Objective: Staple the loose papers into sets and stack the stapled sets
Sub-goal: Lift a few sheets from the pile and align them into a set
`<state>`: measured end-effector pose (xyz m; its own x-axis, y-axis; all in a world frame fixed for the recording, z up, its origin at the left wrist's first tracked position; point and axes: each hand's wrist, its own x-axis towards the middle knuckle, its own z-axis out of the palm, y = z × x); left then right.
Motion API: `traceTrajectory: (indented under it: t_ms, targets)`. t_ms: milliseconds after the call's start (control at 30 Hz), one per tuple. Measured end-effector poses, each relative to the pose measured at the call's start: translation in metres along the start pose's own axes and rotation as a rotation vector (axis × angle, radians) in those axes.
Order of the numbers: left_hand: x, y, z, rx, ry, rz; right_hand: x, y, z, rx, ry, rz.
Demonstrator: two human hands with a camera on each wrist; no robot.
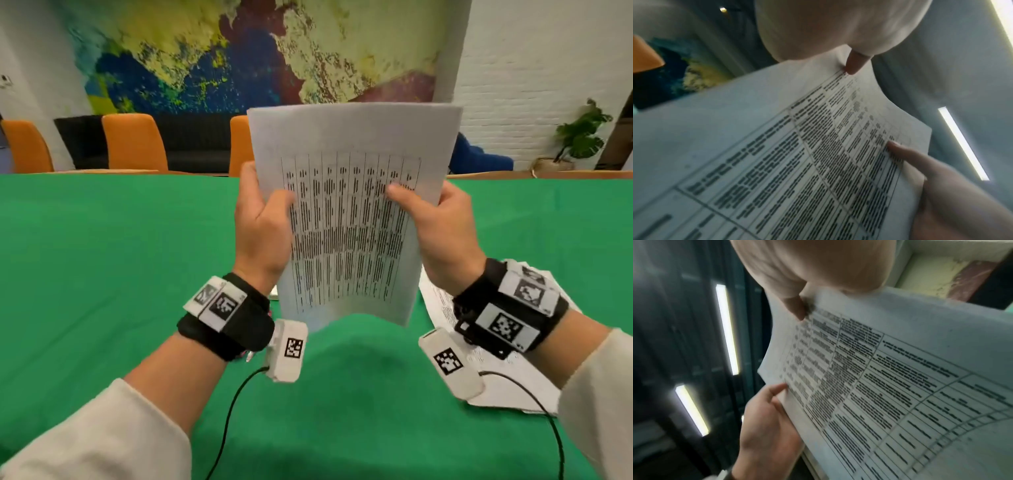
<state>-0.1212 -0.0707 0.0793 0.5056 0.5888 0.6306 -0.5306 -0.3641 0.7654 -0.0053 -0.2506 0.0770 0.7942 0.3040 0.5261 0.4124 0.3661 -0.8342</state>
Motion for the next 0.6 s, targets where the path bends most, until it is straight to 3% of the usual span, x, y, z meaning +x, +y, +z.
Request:
traceTrajectory:
  t_ms: [67, 267, 500, 600]
  targets:
    - [0.002, -0.008, -0.005, -0.017, 0.002, -0.034, 0.002, 0.003, -0.007, 0.001, -0.016, 0.022]
    - [-0.046, -0.053, -0.019, -0.016, -0.041, -0.285, -0.027, 0.062, -0.029, -0.16, -0.052, 0.276]
    - [-0.022, -0.026, 0.001, 0.029, -0.024, -0.091, -0.012, 0.033, -0.015, -0.094, -0.011, 0.104]
    - [-0.025, -0.034, -0.006, 0.046, -0.02, -0.106, -0.01, 0.031, -0.021, -0.121, -0.046, 0.111]
